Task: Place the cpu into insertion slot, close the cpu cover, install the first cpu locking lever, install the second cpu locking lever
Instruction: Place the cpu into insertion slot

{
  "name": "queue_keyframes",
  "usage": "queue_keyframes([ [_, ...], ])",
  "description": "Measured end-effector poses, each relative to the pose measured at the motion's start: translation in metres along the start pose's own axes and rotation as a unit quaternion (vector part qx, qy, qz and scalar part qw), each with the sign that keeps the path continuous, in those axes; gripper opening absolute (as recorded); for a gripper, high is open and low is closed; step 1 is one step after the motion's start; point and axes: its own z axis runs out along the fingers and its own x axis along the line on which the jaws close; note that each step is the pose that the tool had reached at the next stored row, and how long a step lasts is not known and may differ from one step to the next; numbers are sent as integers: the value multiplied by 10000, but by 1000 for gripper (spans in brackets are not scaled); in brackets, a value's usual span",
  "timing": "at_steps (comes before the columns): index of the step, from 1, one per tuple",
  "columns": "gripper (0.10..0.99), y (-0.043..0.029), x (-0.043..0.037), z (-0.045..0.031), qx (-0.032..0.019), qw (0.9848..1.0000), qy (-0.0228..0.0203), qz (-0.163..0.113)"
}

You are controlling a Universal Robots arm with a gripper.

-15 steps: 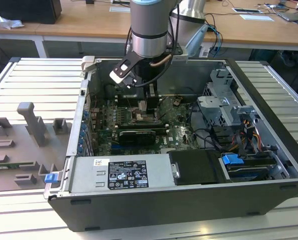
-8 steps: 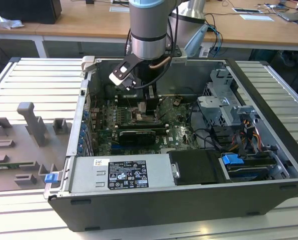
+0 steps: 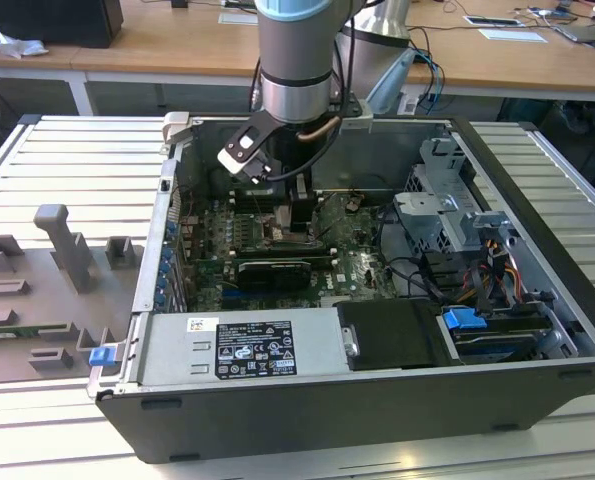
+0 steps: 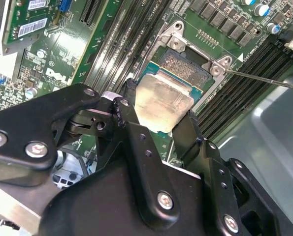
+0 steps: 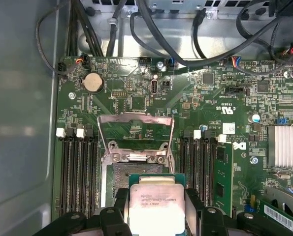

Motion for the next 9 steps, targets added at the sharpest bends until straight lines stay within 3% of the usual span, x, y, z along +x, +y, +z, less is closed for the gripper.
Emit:
queue_keyframes([
  [9,541,-12,-1,34,1,10000,-1,1],
])
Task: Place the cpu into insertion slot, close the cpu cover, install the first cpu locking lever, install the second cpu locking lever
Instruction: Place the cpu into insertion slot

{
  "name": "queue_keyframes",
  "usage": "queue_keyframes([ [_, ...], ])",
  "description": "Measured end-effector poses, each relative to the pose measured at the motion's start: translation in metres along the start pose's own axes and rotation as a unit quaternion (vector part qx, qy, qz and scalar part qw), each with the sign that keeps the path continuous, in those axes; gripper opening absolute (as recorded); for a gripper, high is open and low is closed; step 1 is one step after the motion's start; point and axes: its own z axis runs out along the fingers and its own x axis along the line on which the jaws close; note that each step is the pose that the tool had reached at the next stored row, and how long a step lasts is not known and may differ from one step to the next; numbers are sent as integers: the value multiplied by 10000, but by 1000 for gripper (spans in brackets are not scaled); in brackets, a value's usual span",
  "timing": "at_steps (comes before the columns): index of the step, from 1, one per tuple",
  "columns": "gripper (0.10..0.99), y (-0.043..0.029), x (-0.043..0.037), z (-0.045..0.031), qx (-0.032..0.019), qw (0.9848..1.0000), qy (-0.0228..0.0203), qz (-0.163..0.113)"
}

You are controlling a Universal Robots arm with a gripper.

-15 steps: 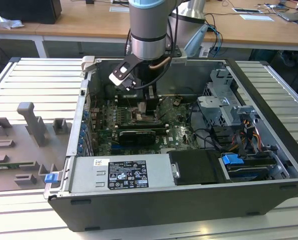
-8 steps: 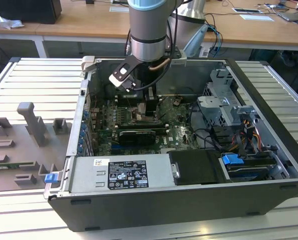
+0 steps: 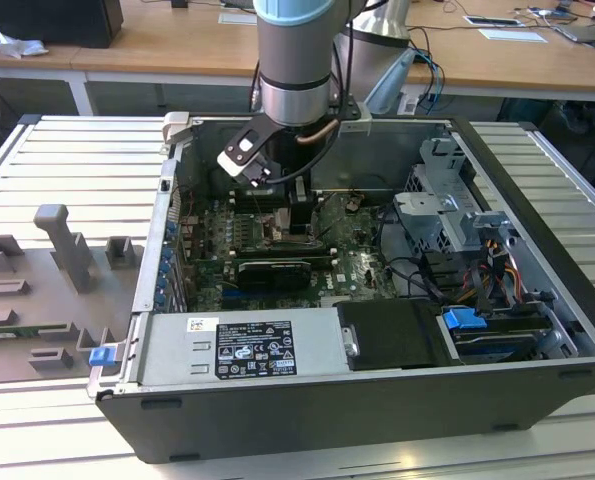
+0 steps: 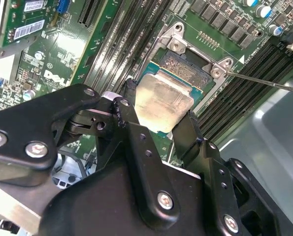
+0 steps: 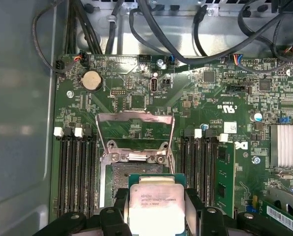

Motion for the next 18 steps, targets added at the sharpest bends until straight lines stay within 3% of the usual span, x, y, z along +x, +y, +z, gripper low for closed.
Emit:
queue_keyframes([
  [4,541,-5,17,41,-1,10000,2,0],
  [12,541,-36,88,216,-3,10000,-10,69],
  [18,541,-72,137,276,-1,10000,-10,72],
])
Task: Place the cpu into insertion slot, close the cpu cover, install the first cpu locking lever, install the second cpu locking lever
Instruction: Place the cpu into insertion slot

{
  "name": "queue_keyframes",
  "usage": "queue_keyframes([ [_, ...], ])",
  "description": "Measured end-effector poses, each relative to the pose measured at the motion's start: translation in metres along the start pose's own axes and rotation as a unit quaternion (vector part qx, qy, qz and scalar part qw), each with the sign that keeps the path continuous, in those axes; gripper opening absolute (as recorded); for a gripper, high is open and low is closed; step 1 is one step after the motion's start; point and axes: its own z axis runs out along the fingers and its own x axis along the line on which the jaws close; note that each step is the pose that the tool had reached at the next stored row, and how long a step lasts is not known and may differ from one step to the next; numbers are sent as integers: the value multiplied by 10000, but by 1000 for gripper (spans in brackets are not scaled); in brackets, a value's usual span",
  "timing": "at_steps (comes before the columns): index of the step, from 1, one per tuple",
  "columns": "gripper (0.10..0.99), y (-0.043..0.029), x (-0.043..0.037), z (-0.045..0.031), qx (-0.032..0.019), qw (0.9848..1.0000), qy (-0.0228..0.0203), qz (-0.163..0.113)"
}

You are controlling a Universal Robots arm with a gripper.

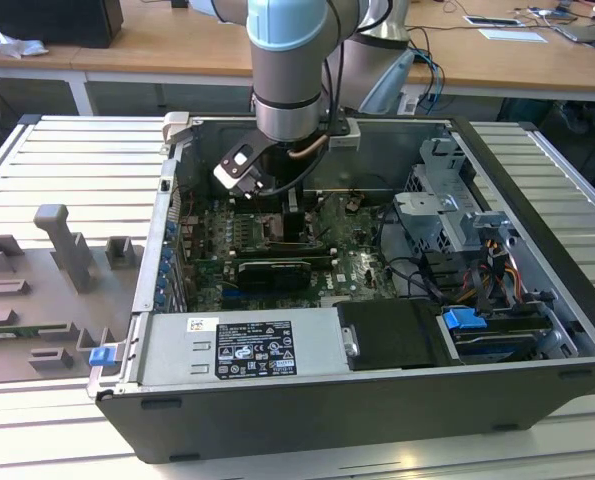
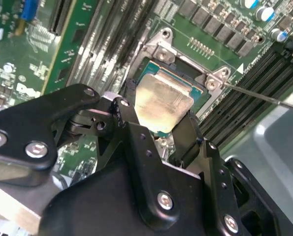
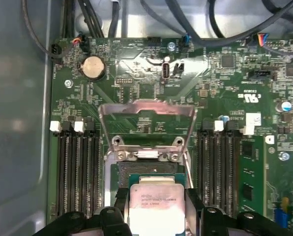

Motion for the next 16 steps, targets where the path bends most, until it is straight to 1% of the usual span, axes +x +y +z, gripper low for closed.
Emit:
queue_keyframes([
  [2,541,0,43,11,1,10000,-2,4],
  [3,541,1,51,27,0,10000,-10,15],
  [6,541,7,51,48,-1,10000,-24,63],
  [9,541,35,50,62,0,10000,-45,66],
  [14,541,32,50,80,-1,10000,-52,66],
  [16,541,31,49,96,-1,10000,-63,64],
])
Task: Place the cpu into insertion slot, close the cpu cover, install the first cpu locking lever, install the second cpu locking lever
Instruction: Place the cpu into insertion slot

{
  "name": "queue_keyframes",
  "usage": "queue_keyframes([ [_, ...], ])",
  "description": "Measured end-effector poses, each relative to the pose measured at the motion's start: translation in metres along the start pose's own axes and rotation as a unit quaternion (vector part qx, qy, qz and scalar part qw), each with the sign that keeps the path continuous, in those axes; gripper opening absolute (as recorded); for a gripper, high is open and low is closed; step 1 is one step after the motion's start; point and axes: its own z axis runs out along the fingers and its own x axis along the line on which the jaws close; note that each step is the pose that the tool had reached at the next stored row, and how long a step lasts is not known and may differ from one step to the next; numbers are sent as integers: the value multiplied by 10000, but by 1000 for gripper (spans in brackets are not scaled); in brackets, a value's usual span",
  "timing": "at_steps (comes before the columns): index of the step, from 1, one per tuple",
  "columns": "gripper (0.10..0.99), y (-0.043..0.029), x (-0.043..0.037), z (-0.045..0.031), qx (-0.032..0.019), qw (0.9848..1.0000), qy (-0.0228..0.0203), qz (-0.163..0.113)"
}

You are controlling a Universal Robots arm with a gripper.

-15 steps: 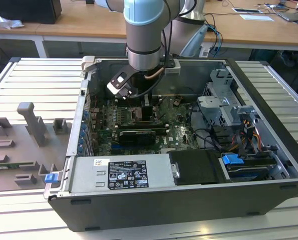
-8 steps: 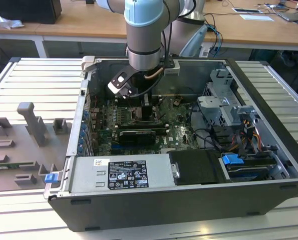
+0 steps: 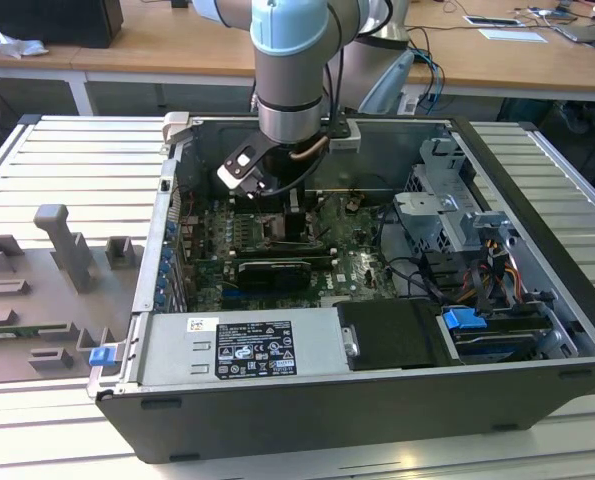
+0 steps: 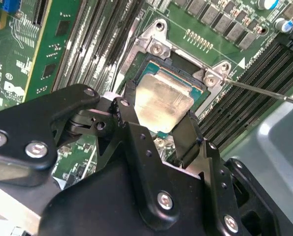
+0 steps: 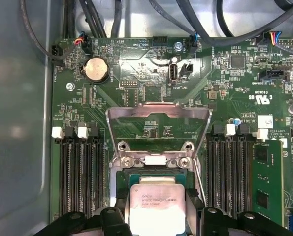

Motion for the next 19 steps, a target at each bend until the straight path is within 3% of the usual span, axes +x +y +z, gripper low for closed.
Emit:
queue_keyframes([
  [3,541,-2,0,15,1,10000,-26,-1],
  [9,553,-1,0,17,0,10000,-25,-1],
  [10,616,-2,0,16,0,10000,-25,-1],
  [11,616,-2,2,16,0,10000,-26,0],
  [19,616,-2,30,24,0,10000,3,0],
])
